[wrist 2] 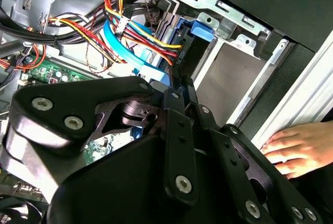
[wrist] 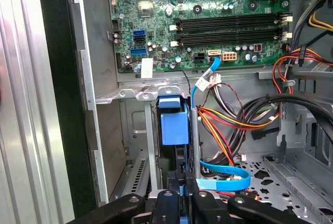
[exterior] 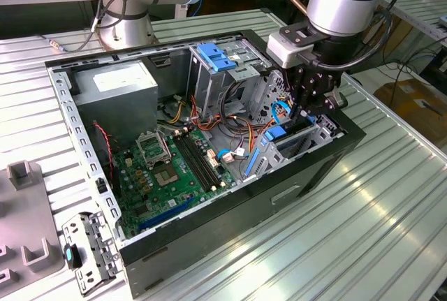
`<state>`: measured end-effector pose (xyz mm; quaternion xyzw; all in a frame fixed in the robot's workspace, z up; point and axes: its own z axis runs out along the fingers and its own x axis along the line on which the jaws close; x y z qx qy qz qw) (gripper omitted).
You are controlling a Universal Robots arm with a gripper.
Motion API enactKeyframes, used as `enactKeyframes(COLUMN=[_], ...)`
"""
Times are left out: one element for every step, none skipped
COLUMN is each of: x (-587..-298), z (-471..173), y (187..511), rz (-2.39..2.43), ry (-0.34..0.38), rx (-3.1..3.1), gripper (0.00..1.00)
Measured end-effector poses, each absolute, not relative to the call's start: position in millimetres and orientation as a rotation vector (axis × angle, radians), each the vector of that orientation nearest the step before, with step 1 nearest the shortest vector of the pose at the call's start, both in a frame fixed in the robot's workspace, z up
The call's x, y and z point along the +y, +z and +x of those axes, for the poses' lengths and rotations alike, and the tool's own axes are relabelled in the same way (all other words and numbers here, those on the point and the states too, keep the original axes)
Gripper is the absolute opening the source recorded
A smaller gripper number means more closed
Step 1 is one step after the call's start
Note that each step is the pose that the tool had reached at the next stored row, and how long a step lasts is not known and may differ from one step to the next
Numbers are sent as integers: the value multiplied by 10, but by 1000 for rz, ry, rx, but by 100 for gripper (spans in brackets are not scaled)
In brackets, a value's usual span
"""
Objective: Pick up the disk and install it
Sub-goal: 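Insert the second disk wire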
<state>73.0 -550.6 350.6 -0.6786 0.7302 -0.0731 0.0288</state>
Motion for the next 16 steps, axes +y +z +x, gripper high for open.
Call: enactKeyframes(x=[-5506, -5506, -5506, -5506, -5506, -5507, -5507, -5508, -5512, -5523, -5536, -5568, -5576, -5584, -5593, -5599], z=[730, 730, 731, 731, 731, 731, 731, 731, 731, 731, 731, 730, 729, 728, 727, 726], y=[3506, 3506, 3506, 3506, 3506, 3507, 3506, 3505, 3506, 3506, 3506, 3508, 3507, 3506, 3505, 3504], rz=[-2094, -2094, -2094, -2094, -2094, -2093, -2090, -2085, -2079, -2070, -2061, -2037, -2034, -2032, -2029, -2029], ry=[-226, -226, -226, -226, -225, -222, -216, -204, -190, -169, -149, -96, -89, -84, -79, -77], rx=[2253, 2253, 2253, 2253, 2253, 2252, 2250, 2246, 2242, 2235, 2228, 2210, 2208, 2206, 2204, 2203], gripper=[16, 16, 16, 16, 16, 16, 16, 16, 16, 16, 16, 16, 16, 16, 16, 16])
